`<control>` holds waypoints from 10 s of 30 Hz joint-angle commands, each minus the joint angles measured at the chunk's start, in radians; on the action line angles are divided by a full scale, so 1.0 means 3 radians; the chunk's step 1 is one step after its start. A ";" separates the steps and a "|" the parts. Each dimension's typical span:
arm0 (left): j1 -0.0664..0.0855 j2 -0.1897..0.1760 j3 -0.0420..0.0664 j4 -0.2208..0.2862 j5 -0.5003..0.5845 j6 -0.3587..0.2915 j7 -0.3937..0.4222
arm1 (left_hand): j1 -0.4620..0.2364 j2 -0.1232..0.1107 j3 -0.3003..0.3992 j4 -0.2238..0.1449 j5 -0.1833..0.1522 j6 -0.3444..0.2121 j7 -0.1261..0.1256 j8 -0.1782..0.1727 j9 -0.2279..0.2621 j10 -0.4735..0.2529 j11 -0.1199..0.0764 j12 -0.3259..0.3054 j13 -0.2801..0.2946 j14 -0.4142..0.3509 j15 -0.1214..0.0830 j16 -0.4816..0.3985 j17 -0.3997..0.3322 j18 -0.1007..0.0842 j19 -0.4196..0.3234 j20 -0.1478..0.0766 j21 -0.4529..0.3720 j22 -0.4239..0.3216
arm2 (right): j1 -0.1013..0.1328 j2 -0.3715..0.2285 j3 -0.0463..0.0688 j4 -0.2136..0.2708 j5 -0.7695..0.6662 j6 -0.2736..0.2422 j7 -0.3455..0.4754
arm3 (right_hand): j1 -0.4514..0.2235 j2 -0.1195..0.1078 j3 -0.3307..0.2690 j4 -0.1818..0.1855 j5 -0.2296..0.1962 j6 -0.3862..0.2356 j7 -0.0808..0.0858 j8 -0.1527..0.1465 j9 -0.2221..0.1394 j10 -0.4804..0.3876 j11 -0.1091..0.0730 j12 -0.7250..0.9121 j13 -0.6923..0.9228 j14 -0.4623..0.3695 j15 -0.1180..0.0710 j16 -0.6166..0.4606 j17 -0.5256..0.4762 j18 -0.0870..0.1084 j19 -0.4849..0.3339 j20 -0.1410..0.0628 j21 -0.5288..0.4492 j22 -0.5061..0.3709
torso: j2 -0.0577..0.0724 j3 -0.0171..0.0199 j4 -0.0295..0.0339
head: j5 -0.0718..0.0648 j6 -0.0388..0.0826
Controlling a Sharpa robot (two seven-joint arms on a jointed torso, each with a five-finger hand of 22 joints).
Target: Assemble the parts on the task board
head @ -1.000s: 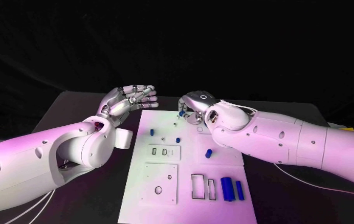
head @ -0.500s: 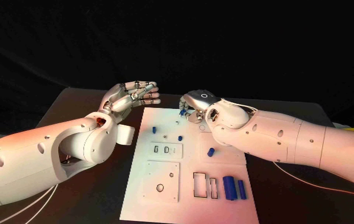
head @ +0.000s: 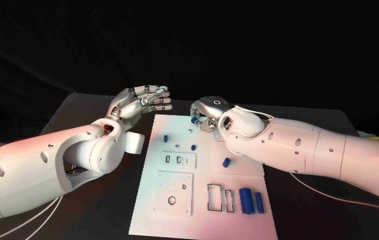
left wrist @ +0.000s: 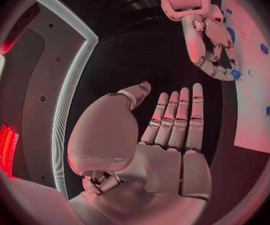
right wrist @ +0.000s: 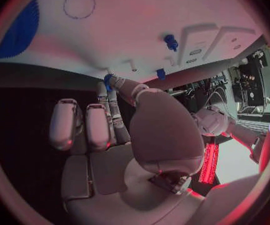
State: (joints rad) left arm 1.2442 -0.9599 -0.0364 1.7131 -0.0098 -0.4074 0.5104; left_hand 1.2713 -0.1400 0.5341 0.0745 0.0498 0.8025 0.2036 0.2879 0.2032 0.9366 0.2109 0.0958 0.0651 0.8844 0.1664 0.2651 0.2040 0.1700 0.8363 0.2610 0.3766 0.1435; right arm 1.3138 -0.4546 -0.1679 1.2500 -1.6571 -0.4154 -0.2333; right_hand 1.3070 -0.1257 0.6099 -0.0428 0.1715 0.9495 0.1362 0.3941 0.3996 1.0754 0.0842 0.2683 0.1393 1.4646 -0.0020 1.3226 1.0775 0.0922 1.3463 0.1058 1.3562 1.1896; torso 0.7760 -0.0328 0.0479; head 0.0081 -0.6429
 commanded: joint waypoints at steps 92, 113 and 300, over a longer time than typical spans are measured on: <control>0.0019 -0.0003 0.0000 -0.0094 0.0047 0.0111 0.0007 | -0.0023 0.0008 -0.0010 0.0001 0.0001 -0.0026 0.0222 -0.0027 -0.0008 -0.0010 0.0013 -0.0034 0.0000 -0.0013 0.0009 -0.0039 0.0006 0.0035 -0.0024 0.0014 -0.0021 -0.0013 | -0.0019 -0.0938 0.0047 0.0397 0.1147 0.0508 -0.0112 | 0.0021 -0.0268 -0.0656 0.0584 0.0212 -0.0557 0.0123 -0.0357 0.0317 0.0519 0.0009 0.3232 0.3222 0.0273 0.0051 0.0705 0.1272 -0.0193 0.0440 0.0047 0.0405 0.0825 | -0.0032 0.0020 -0.0016 | -0.0051 -0.0020; 0.0019 -0.0009 0.0000 -0.0094 0.0047 0.0122 -0.0006 | -0.0026 0.0012 -0.0011 0.0004 0.0001 -0.0026 0.0224 -0.0030 -0.0010 -0.0009 0.0014 -0.0039 0.0001 -0.0013 0.0010 -0.0044 0.0008 0.0035 -0.0024 0.0015 -0.0022 -0.0016 | -0.0057 -0.0950 0.0042 0.0446 0.0756 0.0481 -0.0136 | 0.0139 -0.0244 -0.0493 0.0490 0.0222 -0.0377 0.0093 -0.0242 0.0356 0.0610 -0.0017 0.3352 0.3384 0.0286 0.0035 0.0731 0.1341 -0.0213 0.0493 0.0038 0.0463 0.0915 | -0.0032 0.0020 -0.0013 | -0.0056 -0.0035; 0.0004 0.0026 -0.0020 -0.0281 0.0083 0.0287 0.0004 | -0.0030 0.0030 -0.0019 0.0016 0.0001 -0.0029 0.0218 -0.0052 -0.0020 -0.0001 0.0013 -0.0076 0.0003 -0.0008 0.0012 -0.0083 0.0023 0.0038 -0.0032 0.0022 -0.0031 -0.0037 | -0.0201 -0.1622 0.0035 0.0524 0.2048 0.0332 0.1017 | 0.0190 -0.0273 -0.0566 0.0501 0.0025 -0.0433 -0.0028 -0.0771 0.0296 0.0806 -0.0158 0.3471 0.3715 0.0313 -0.0099 0.0764 0.1467 -0.0253 0.0605 -0.0108 0.0548 0.1104 | -0.0086 0.0075 -0.0085 | -0.0051 -0.0117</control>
State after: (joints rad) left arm 1.2453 -0.9536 -0.0430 1.6267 0.0131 -0.3387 0.5012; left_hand 1.2582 -0.1269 0.5313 0.0830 0.0498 0.7990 0.2071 0.2762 0.1983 0.9366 0.2108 0.0779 0.0651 0.8844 0.1664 0.2455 0.2102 0.1699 0.8328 0.2645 0.3728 0.1330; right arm 1.2547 -0.9440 -0.1575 1.4086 -1.0479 -0.3190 0.0683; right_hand 1.3660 -0.2183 0.4350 0.1073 0.1743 0.8137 0.1282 0.1581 0.4868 1.3168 0.0285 1.3050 1.2529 1.4663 -0.0392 1.5471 1.3074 0.0220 1.4661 0.0644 1.5148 1.3078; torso 0.7508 -0.0101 0.0228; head -0.0094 -0.6781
